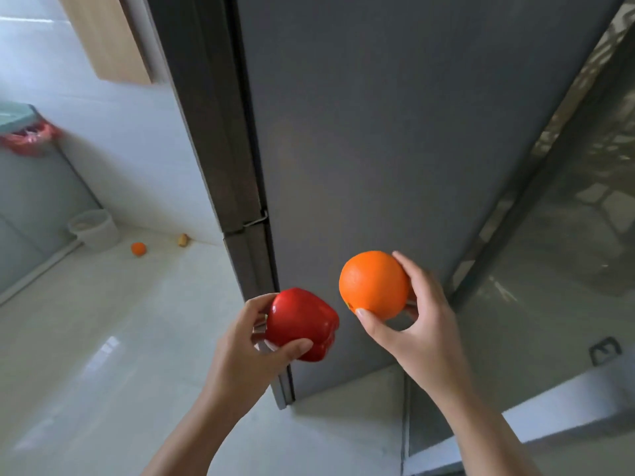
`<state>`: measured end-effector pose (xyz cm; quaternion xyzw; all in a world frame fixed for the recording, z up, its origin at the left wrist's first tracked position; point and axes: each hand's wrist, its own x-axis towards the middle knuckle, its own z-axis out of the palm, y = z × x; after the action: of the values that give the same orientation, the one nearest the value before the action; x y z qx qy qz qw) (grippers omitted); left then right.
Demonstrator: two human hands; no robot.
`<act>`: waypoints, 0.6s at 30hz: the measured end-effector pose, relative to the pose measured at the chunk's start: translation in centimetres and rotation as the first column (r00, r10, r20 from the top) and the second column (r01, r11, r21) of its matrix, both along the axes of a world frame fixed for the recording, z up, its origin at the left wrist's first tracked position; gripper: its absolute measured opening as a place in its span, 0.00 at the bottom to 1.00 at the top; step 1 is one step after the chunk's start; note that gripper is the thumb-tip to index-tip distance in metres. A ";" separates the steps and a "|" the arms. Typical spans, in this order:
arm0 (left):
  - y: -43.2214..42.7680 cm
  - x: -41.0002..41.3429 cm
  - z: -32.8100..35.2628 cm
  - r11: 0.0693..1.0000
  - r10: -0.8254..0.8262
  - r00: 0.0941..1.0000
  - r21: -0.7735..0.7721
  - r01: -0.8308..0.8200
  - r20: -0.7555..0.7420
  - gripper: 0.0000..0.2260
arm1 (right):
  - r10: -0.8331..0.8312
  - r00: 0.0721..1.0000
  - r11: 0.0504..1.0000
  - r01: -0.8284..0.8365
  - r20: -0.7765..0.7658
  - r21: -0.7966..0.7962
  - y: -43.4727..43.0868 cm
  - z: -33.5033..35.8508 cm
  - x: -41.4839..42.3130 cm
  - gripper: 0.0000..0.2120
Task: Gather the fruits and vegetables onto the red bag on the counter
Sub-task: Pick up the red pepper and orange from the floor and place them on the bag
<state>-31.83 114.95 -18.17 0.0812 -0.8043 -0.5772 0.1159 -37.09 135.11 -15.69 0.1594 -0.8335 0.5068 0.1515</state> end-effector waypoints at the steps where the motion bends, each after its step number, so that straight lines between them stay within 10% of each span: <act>1: -0.8 0.4 0.0 1.000 0.005 1.000 0.004 -0.005 -0.001 0.28 | 0.020 1.000 1.000 -0.020 -0.001 0.013 -0.9 0.2 0.2 0.37; 18: -27.4 8.1 -1.1 0.963 0.268 0.962 -0.004 -0.268 -0.045 0.26 | 0.365 0.930 0.929 -0.367 0.043 0.041 -29.6 0.5 4.3 0.36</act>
<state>-23.72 87.56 -19.27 0.1760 -0.7860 -0.5538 0.2111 -32.82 105.46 -15.23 0.3066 -0.8038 0.5086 0.0358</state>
